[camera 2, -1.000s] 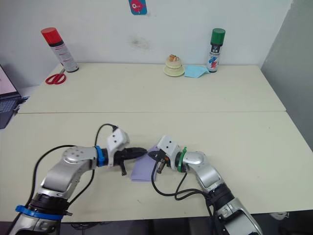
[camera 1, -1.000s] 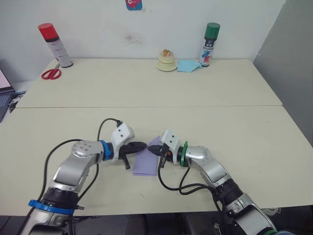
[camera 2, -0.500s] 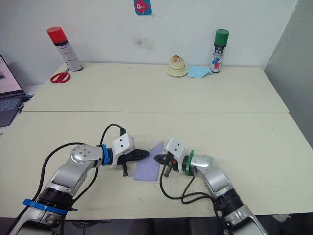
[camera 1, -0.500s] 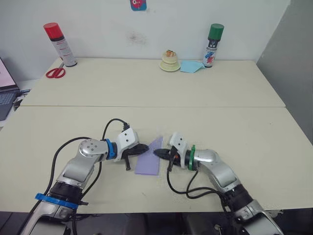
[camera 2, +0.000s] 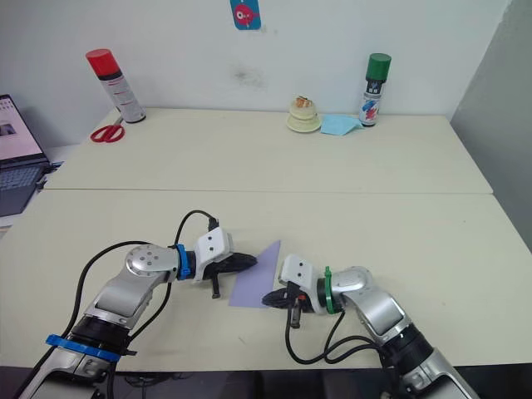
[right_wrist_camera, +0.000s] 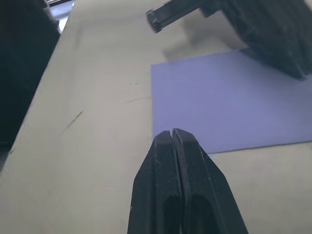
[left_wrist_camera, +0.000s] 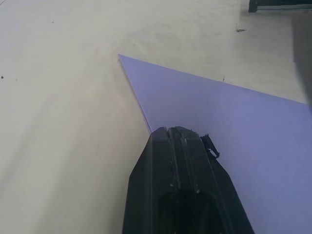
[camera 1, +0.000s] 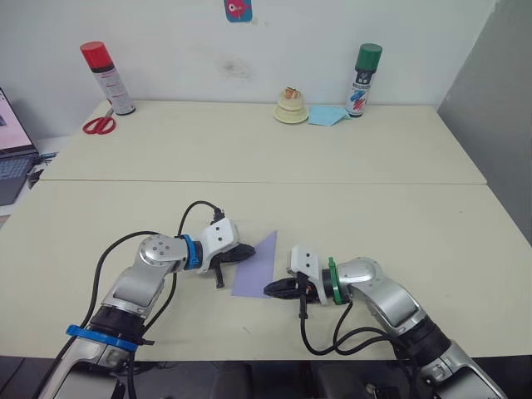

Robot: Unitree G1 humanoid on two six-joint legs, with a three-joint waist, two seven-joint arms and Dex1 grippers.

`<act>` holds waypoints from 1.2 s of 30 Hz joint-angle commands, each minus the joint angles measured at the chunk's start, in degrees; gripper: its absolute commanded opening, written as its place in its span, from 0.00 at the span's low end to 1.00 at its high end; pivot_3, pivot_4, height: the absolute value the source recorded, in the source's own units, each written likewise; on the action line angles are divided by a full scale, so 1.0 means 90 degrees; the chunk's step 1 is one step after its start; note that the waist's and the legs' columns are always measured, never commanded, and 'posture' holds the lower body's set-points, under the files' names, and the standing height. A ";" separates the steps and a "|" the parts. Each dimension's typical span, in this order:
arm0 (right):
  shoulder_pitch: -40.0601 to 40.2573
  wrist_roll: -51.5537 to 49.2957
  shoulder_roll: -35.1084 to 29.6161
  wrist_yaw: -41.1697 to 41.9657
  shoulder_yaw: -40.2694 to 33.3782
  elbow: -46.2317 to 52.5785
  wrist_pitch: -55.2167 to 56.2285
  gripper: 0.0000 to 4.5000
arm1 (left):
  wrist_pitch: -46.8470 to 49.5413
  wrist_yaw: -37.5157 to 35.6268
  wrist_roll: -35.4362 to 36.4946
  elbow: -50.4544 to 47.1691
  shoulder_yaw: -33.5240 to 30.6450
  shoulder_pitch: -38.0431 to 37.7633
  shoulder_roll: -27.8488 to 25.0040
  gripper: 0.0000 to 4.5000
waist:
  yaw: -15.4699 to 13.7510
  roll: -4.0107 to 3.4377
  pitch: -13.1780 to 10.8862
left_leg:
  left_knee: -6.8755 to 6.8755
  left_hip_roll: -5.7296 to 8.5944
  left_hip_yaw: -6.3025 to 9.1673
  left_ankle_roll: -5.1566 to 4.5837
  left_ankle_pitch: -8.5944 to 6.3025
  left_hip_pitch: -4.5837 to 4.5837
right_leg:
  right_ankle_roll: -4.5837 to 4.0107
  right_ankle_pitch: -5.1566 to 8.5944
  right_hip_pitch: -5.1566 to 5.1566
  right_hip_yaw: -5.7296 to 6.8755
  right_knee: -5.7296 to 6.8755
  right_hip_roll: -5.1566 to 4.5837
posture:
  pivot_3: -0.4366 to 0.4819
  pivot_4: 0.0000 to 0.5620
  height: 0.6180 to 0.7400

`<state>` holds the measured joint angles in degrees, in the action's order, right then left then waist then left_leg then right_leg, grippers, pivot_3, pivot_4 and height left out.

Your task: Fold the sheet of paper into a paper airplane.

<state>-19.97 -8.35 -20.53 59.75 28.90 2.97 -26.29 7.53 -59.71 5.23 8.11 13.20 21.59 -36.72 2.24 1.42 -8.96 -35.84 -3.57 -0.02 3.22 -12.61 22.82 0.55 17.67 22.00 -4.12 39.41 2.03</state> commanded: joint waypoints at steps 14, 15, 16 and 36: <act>-0.0433 -0.0542 0.1301 -0.1588 -0.1373 -0.1103 -0.0112 0.00 | -0.0715 -0.0149 -0.0569 0.0817 0.0429 0.0095 0.0149 0.01 | -0.0063 -0.0008 0.0006 | -0.0004 -0.0001 0.0001 0.0000 0.0000 0.0002 | 0.0006 -0.0003 0.0001 0.0003 0.0000 0.0000 | 0.48 0.27 0.98; -0.0498 -0.0454 0.1354 -0.1677 -0.1371 -0.1301 -0.0012 0.00 | -0.0738 -0.0155 -0.0577 0.0839 0.0426 0.0100 0.0154 0.01 | -0.0068 -0.0008 0.0006 | -0.0004 -0.0001 0.0001 0.0000 0.0000 0.0003 | 0.0005 -0.0004 0.0001 0.0003 0.0001 0.0000 | 0.48 0.27 0.98; -0.0620 -0.0272 0.1388 -0.1841 -0.1331 -0.1630 0.0091 0.00 | -0.0757 -0.0161 -0.0583 0.0863 0.0424 0.0113 0.0163 0.01 | -0.0078 -0.0008 0.0006 | -0.0004 0.0000 0.0001 0.0000 0.0000 0.0005 | 0.0005 -0.0004 0.0001 0.0003 -0.0001 0.0000 | 0.48 0.27 0.98; -0.1403 0.0235 0.1358 -0.3449 -0.2179 -0.3600 0.1276 0.00 | -0.0657 -0.0180 -0.0496 0.0827 0.0387 0.0116 0.0280 0.01 | -0.0081 -0.0014 0.0028 | -0.0015 0.0002 -0.0003 -0.0002 0.0001 -0.0010 | 0.0020 -0.0013 -0.0020 -0.0003 0.0001 -0.0008 | 0.48 0.27 0.98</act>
<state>-34.55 -5.93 -6.47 30.86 12.75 -28.52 -14.00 -0.18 -60.64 2.34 13.84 14.70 23.98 -34.49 1.51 1.29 -8.71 -35.97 -3.54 -0.04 3.20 -12.60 22.74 0.73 17.56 21.80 -4.13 39.39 1.94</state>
